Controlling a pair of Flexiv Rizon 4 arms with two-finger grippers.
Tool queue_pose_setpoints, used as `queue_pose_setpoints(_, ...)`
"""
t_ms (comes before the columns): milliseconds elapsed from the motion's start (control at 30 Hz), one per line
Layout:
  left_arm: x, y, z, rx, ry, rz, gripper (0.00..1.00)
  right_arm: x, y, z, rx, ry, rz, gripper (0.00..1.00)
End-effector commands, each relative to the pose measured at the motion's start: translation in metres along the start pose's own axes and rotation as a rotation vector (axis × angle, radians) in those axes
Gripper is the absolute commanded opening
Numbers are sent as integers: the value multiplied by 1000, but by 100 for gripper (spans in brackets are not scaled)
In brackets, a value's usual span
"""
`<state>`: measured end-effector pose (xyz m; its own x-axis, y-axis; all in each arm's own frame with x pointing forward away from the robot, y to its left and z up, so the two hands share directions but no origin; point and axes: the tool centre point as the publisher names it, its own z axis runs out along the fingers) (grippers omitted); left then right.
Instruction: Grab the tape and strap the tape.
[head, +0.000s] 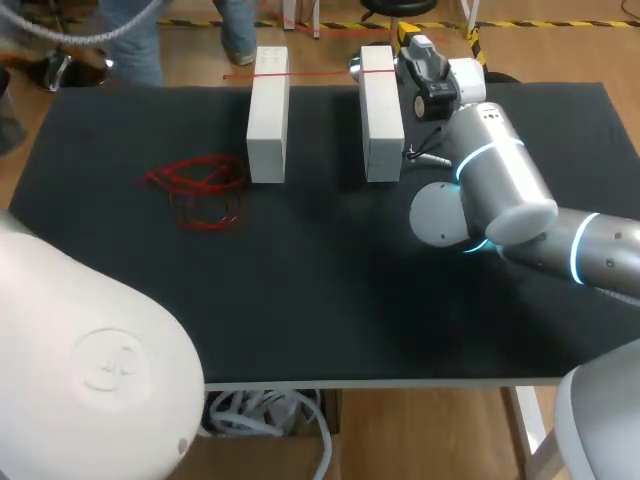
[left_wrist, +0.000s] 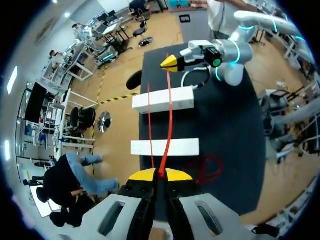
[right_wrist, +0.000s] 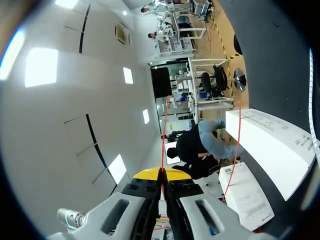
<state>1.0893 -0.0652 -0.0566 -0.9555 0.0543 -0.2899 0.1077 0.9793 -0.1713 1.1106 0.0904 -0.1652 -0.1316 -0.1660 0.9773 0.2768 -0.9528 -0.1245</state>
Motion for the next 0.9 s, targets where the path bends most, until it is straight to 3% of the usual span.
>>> queue_pose_setpoints(33, -12, -10, 3, -399, 181, 103, 0, 1, 2, 1, 8, -1, -1, 0)
queue_pose_setpoints(167, -12, -15, 5, -440, 231, 166, 0, 1, 2, 1, 8, -1, -1, 0)
queue_pose_setpoints(433, -10, -26, 5, -383, 271, 237, 0, 1, 2, 1, 8, -1, -1, 0)
queue_pose_setpoints(600, -10, -31, 5, -424, 276, 246, 0, 1, 2, 1, 8, -1, -1, 0)
queue_pose_setpoints(900, -10, -35, 9, -414, 282, 217, 0, 1, 2, 1, 8, -1, -1, 0)
